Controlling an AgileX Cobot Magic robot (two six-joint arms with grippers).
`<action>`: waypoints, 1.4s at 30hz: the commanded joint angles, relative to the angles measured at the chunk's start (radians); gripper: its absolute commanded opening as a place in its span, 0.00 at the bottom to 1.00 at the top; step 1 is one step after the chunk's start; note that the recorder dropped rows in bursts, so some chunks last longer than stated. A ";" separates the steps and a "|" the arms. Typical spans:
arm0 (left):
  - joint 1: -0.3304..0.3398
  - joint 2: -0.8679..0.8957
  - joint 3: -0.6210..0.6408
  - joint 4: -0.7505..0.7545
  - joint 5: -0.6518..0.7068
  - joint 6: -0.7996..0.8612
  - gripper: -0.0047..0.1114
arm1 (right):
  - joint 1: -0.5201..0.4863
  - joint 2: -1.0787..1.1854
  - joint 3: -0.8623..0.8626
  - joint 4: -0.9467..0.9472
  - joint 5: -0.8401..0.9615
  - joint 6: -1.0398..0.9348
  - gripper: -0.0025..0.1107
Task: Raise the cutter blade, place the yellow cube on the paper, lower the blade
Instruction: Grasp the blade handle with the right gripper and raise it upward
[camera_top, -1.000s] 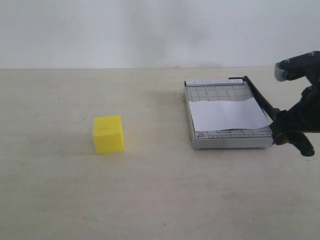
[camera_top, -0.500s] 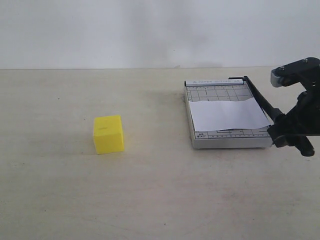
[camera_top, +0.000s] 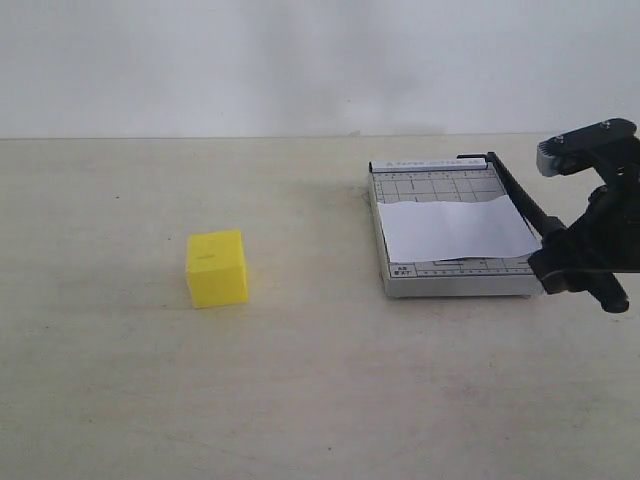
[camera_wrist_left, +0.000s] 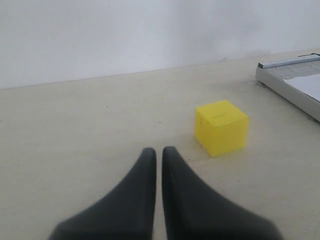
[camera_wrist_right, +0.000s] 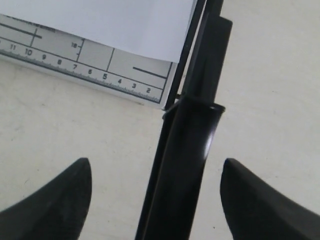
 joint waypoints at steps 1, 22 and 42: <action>-0.005 -0.002 0.003 0.004 -0.004 0.001 0.08 | 0.004 0.021 -0.006 -0.005 -0.021 0.006 0.63; -0.005 -0.002 0.003 0.004 -0.004 0.001 0.08 | 0.002 0.027 -0.006 -0.005 -0.122 0.067 0.02; -0.005 -0.002 0.003 0.004 -0.004 0.001 0.08 | 0.002 -0.028 -0.024 -0.010 -0.156 0.086 0.02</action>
